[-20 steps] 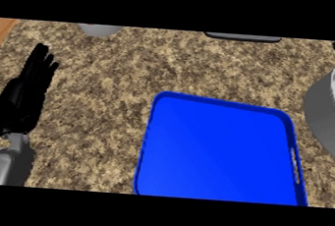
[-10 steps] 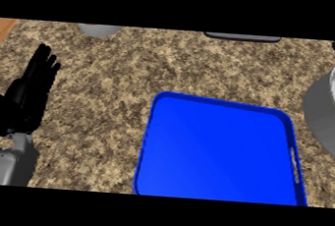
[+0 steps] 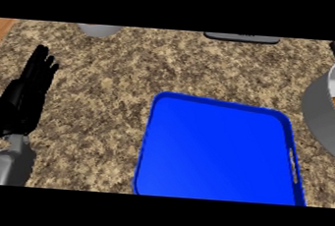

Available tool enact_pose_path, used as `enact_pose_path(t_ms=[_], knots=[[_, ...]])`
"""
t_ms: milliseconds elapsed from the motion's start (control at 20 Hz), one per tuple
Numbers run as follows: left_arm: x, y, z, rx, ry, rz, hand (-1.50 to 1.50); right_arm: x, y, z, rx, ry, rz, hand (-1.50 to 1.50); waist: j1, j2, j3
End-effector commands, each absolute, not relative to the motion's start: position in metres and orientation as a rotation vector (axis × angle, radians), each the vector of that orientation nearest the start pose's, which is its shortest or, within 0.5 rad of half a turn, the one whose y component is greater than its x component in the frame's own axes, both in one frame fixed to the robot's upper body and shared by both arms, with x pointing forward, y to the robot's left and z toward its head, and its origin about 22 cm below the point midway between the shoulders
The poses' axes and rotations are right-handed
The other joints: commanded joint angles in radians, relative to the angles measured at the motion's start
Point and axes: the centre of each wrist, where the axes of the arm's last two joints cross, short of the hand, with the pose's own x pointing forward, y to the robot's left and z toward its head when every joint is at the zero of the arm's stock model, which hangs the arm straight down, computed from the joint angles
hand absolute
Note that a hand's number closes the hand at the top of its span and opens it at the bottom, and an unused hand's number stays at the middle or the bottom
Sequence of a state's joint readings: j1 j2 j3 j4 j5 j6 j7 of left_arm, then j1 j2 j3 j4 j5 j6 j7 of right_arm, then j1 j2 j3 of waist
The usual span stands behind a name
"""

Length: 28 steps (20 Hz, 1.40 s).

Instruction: Pick the croissant from the tray and place it in the pot

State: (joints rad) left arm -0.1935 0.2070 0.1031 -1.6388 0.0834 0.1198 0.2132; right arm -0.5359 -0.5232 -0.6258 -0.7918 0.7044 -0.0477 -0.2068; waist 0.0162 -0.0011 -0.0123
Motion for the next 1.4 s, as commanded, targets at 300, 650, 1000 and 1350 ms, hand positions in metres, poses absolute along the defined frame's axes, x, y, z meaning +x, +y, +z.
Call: enact_pose_path(t_ms=[300, 650, 1000, 1350], knots=[[0.283, 0.281, 0.086, 0.183, -1.602, 0.065, 0.00, 0.313, -0.494, 0.066, -0.787, -1.655, -0.144, -1.50, -0.006, 0.005, 0.015], [0.287, 0.281, 0.096, 0.189, -1.617, 0.079, 0.00, 0.266, -0.558, 0.093, -0.730, -1.659, -0.225, -1.50, -0.012, 0.004, 0.014], [0.273, 0.272, 0.079, 0.189, -1.605, 0.074, 0.00, 0.206, -0.602, 0.094, -0.693, -1.666, -0.212, -1.50, -0.006, 0.005, 0.015], [0.285, 0.295, 0.085, 0.182, -1.610, 0.049, 0.00, 0.183, -0.615, 0.094, -0.669, -1.638, -0.171, -1.50, -0.004, 0.006, 0.015]])
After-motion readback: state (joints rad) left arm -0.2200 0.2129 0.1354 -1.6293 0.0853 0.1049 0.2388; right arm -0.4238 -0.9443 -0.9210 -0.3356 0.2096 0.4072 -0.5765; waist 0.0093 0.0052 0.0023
